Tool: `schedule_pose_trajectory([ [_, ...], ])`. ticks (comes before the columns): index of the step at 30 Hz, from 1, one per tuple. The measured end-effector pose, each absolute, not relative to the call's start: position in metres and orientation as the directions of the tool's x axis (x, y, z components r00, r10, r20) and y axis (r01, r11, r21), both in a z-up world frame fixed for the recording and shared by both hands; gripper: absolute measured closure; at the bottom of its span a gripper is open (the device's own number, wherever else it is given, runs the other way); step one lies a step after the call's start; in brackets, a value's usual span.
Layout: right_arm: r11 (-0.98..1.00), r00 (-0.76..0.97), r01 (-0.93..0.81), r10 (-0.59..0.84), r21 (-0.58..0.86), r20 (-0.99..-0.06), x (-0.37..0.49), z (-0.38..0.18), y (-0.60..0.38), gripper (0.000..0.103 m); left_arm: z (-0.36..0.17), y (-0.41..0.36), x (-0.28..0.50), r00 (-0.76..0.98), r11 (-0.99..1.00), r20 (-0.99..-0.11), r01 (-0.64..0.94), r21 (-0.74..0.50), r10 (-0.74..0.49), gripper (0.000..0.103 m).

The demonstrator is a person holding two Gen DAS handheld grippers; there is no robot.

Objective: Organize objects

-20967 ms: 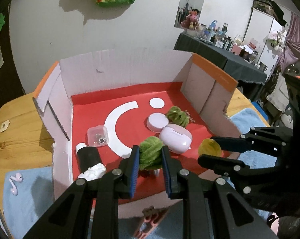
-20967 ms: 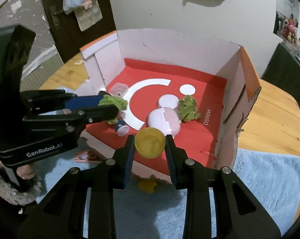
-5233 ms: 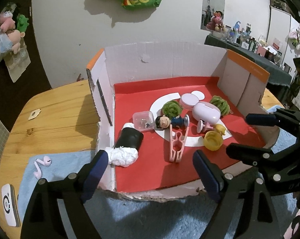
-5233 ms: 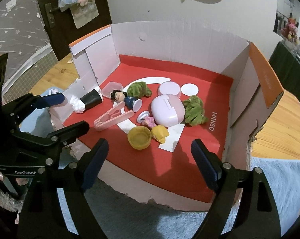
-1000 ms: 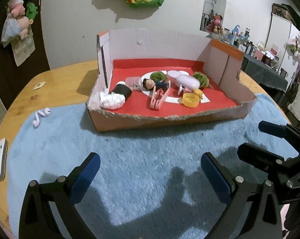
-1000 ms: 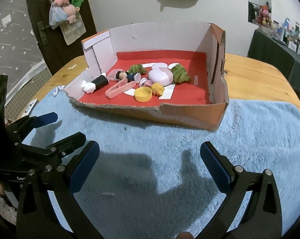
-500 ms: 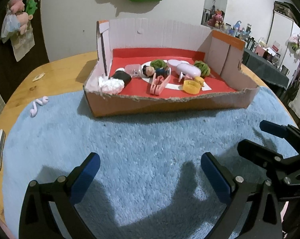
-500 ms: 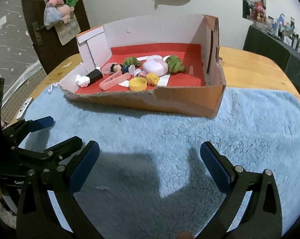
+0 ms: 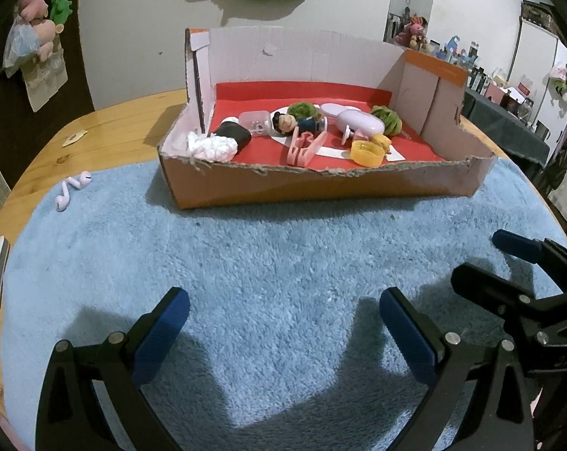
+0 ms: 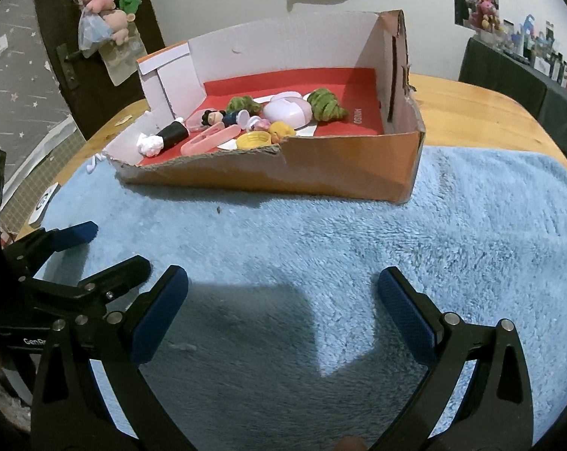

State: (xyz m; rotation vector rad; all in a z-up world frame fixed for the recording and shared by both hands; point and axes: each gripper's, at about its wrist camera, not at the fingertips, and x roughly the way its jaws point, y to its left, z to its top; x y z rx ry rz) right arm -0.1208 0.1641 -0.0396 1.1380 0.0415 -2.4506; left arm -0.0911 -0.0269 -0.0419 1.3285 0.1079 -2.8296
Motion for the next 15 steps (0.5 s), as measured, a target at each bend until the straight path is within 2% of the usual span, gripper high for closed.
schedule_pose_trajectory([
  [15, -0.908, -0.595, 0.405, -0.354, 0.112, -0.722, -0.1177, -0.0426, 0.1643, 0.000, -0.0419, -0.0285, -0.0882, -0.643, -0.997, -0.766, 0.046, -0.058, 0.015, 0.000],
])
